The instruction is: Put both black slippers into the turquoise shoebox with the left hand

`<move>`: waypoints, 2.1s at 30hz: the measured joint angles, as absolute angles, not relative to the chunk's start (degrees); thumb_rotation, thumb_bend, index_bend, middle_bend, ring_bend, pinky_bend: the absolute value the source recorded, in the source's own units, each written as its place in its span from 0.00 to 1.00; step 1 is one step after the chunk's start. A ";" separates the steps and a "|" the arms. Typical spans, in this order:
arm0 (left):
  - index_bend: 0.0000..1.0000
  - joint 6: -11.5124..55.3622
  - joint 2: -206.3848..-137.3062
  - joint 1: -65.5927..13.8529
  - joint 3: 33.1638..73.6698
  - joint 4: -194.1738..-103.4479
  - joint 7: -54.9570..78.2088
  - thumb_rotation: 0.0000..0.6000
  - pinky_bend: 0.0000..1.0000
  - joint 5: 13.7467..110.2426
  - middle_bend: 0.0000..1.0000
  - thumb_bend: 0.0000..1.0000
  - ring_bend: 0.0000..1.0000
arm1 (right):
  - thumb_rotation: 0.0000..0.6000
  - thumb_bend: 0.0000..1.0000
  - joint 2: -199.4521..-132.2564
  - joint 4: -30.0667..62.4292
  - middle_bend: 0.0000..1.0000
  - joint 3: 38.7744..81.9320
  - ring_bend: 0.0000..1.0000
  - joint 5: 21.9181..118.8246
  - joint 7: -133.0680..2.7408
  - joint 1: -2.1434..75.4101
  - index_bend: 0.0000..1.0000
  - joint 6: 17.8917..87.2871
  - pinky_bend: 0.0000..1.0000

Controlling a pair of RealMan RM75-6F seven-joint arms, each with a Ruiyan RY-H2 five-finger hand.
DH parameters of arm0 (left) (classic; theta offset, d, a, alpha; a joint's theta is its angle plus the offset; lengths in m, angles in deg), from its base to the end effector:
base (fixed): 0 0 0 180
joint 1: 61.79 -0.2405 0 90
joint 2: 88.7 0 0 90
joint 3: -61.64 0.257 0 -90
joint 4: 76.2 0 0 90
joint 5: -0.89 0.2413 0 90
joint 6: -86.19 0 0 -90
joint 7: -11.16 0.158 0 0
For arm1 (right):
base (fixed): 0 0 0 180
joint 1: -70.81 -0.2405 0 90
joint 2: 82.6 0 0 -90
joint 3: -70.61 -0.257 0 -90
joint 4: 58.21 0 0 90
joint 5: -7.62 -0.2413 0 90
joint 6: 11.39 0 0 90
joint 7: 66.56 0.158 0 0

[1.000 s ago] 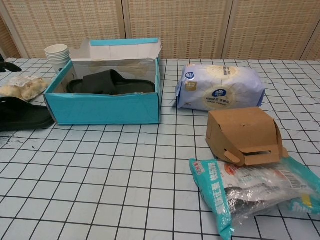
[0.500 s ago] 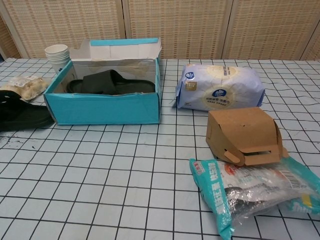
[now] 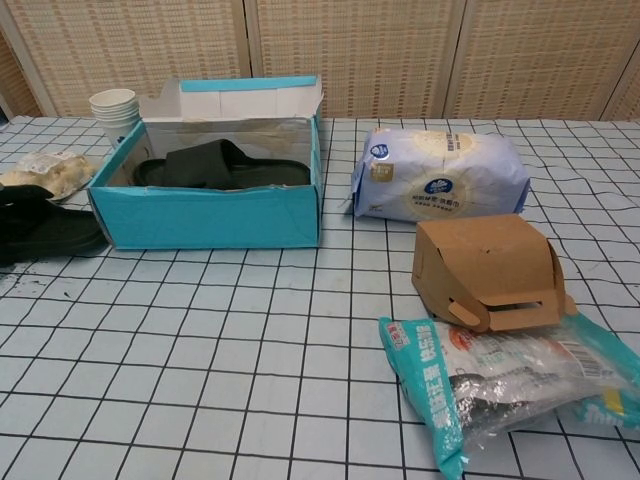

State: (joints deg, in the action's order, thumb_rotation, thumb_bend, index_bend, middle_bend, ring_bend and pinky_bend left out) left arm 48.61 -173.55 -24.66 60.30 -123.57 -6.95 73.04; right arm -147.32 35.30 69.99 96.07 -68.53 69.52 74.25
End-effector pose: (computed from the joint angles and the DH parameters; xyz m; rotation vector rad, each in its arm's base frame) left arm -0.3773 0.4080 0.0414 -1.6138 -1.1787 -0.5231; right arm -0.3259 -0.1676 0.1181 1.4056 -0.9438 0.8616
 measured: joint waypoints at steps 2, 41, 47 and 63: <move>0.00 49.16 -174.36 -24.55 60.12 -122.33 -7.08 1.00 0.09 73.36 0.00 0.29 0.00 | 1.00 0.08 -147.29 35.30 0.00 69.95 0.00 96.03 -68.47 69.55 0.00 74.32 0.00; 0.56 31.93 -160.51 -30.57 56.06 -142.71 4.43 1.00 0.55 75.41 0.63 1.00 0.50 | 1.00 0.08 -147.22 35.52 0.00 70.62 0.00 96.74 -68.02 69.31 0.00 73.39 0.00; 0.56 28.50 -156.73 -30.69 55.82 -148.22 1.93 1.00 0.54 79.76 0.64 1.00 0.50 | 1.00 0.08 -147.24 35.54 0.00 70.68 0.00 96.78 -68.07 69.36 0.00 73.41 0.00; 0.57 39.89 -146.39 -15.22 53.87 -158.13 -25.44 1.00 0.55 92.04 0.65 1.00 0.50 | 1.00 0.08 -148.48 34.91 0.00 71.08 0.00 95.61 -70.94 68.77 0.00 71.23 0.00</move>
State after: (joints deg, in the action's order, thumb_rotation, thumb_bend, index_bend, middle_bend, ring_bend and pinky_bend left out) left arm 39.89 -146.39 -15.22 53.87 -158.13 -25.44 92.04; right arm -148.48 34.91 71.08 95.61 -70.94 68.77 71.23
